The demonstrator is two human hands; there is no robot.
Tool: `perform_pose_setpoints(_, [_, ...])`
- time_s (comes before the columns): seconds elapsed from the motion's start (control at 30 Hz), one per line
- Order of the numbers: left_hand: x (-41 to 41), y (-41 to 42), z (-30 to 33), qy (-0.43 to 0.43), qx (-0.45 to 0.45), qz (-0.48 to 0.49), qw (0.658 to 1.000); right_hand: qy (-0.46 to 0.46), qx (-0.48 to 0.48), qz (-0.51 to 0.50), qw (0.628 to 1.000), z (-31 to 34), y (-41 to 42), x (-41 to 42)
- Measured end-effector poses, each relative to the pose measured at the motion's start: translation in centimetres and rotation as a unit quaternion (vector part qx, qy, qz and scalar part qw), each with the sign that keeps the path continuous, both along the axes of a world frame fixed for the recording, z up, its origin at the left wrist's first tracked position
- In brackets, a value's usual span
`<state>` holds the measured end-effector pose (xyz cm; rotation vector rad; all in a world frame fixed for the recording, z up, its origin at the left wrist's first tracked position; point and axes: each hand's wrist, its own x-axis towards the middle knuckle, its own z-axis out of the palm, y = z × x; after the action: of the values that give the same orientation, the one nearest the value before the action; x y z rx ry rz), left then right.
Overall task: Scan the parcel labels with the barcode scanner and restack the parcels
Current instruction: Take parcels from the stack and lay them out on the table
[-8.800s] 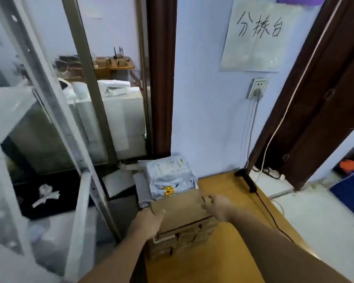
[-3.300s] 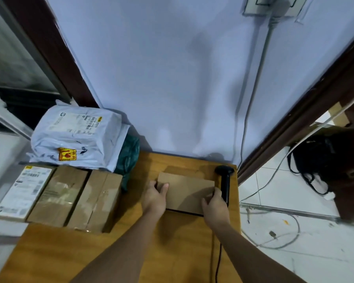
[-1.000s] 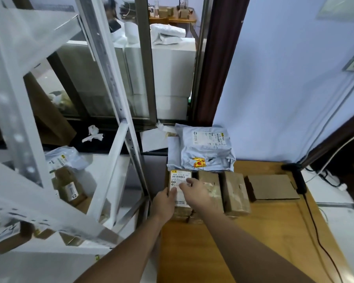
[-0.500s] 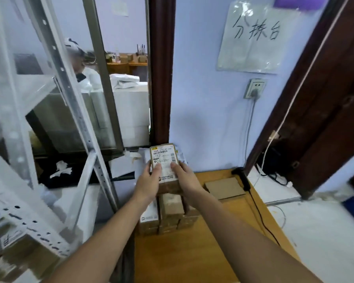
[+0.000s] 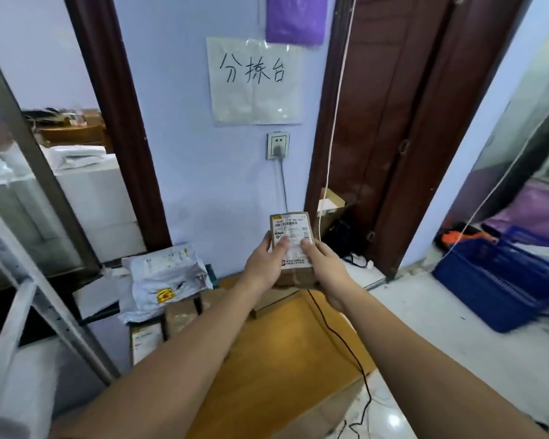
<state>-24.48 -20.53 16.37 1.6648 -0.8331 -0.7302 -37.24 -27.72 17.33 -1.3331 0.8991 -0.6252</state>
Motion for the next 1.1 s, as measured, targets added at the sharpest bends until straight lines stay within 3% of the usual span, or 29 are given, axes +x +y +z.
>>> perform_pose_setpoints(0.4, [-10.4, -6.5, -2.3, 0.052, 0.030, 0.029, 0.998, 0.015, 0.025, 0.058, 0.998, -2.7, -8.3, -9.6])
perform_pose_setpoints(0.57, [-9.4, -8.3, -4.6, 0.040, 0.049, 0.078, 0.995, 0.029, 0.041, 0.094, 0.994, -4.8, -10.7, -7.8])
perform_pose_setpoints(0.93, [-4.4, -14.8, -11.1, 0.130, 0.104, 0.193, 0.967, 0.111, 0.081, 0.137, 0.981, -10.5, -18.1, -1.4])
perform_pose_setpoints(1.1, [-2.2, -16.6, -13.2, 0.129, 0.119, 0.243, 0.954, 0.142, 0.078, 0.179, 0.970, -12.8, -20.9, 1.8])
